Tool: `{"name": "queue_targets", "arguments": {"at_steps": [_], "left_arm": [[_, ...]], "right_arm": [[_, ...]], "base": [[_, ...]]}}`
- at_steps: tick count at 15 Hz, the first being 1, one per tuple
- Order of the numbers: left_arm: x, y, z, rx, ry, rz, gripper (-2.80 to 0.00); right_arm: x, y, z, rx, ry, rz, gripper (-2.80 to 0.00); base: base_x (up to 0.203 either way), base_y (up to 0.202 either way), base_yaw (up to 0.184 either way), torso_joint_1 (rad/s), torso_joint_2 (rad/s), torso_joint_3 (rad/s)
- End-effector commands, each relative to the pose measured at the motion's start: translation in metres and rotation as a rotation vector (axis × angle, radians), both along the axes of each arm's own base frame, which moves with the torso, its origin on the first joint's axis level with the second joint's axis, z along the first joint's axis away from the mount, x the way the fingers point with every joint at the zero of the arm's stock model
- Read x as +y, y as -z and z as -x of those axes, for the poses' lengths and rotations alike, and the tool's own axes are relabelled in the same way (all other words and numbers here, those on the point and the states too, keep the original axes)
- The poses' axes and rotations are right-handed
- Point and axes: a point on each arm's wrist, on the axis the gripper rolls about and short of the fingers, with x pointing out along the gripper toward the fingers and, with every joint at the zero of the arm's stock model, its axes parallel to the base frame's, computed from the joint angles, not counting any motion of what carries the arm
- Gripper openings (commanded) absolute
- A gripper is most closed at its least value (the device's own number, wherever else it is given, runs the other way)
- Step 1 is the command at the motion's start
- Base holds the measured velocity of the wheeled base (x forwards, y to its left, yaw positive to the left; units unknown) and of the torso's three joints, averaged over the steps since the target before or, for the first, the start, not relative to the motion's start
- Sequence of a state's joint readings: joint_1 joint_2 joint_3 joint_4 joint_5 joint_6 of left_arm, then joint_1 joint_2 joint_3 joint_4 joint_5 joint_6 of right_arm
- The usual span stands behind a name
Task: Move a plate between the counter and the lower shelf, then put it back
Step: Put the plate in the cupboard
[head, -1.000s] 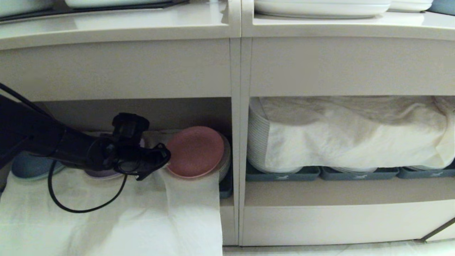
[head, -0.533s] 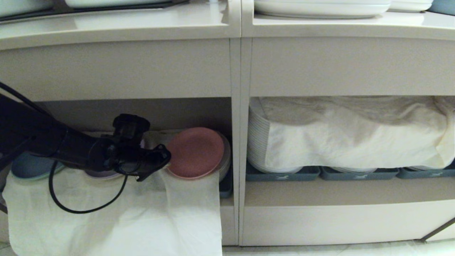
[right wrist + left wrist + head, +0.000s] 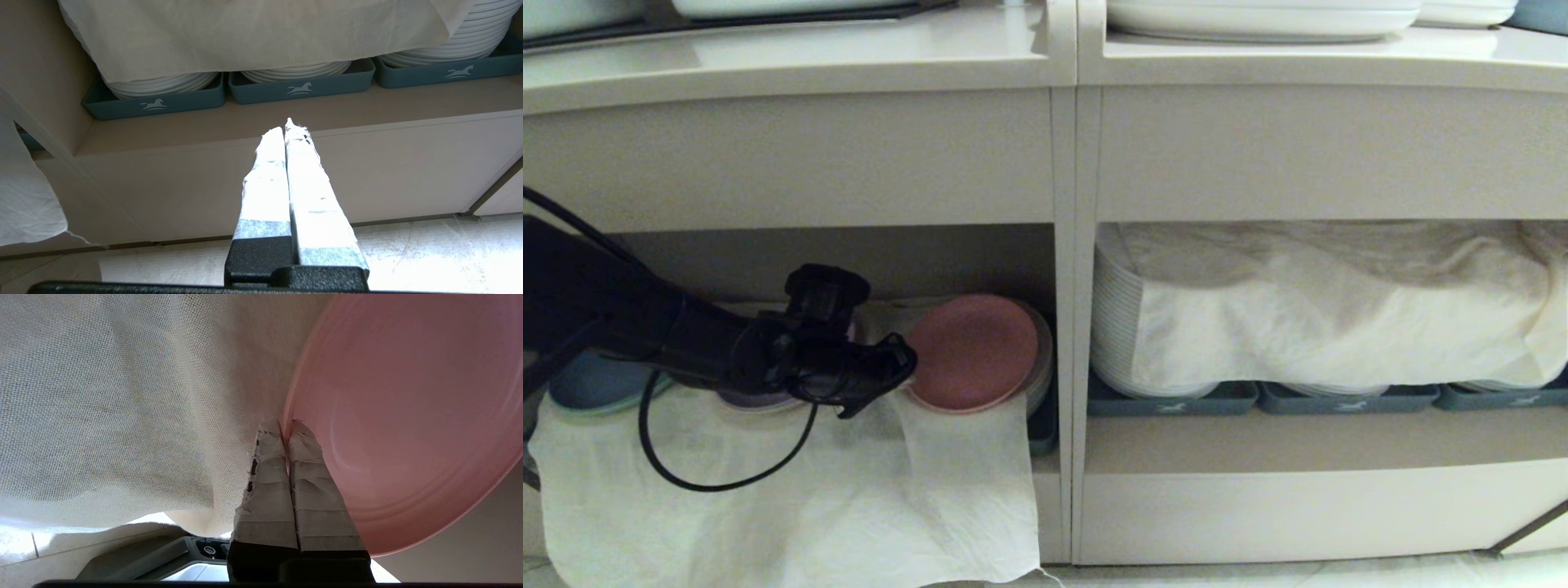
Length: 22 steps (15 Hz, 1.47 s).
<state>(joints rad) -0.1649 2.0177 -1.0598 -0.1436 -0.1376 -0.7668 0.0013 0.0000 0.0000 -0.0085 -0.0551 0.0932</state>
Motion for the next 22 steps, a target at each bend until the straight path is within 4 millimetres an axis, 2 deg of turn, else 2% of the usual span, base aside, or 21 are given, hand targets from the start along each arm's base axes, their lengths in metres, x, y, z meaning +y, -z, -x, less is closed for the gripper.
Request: {"name": "queue_targets", "arguments": {"at_steps": [1, 8, 9, 17, 22], "left_arm": [[0.0, 0.001, -0.001, 0.002, -0.002, 0.003, -2.8], [0.0, 0.0, 0.0, 0.0, -0.002, 0.004, -2.8], [0.0, 0.0, 0.0, 0.0, -0.002, 0.004, 0.0], [0.0, -0.008, 0.002, -0.022, -0.016, 0.015, 0.0], [0.002, -0.019, 0.014, -0.038, -0.028, 0.032, 0.0]], "right_arm": [[0.0, 0.0, 0.0, -0.001, 0.0, 0.0, -2.8], [0.0, 0.0, 0.0, -0.001, 0.0, 0.0, -2.8], [0.0, 0.0, 0.0, -0.001, 0.0, 0.0, -2.8], [0.0, 0.0, 0.0, -0.001, 0.0, 0.0, -2.8], [0.0, 0.0, 0.0, -0.001, 0.0, 0.0, -2.8]], "base": [[0.0, 0.0, 0.0, 0.0, 0.0, 0.0], [0.0, 0.0, 0.0, 0.0, 0.0, 0.0], [0.0, 0.0, 0.0, 0.0, 0.0, 0.0], [0.0, 0.0, 0.0, 0.0, 0.0, 0.0], [0.0, 0.0, 0.0, 0.0, 0.0, 0.0]]}}
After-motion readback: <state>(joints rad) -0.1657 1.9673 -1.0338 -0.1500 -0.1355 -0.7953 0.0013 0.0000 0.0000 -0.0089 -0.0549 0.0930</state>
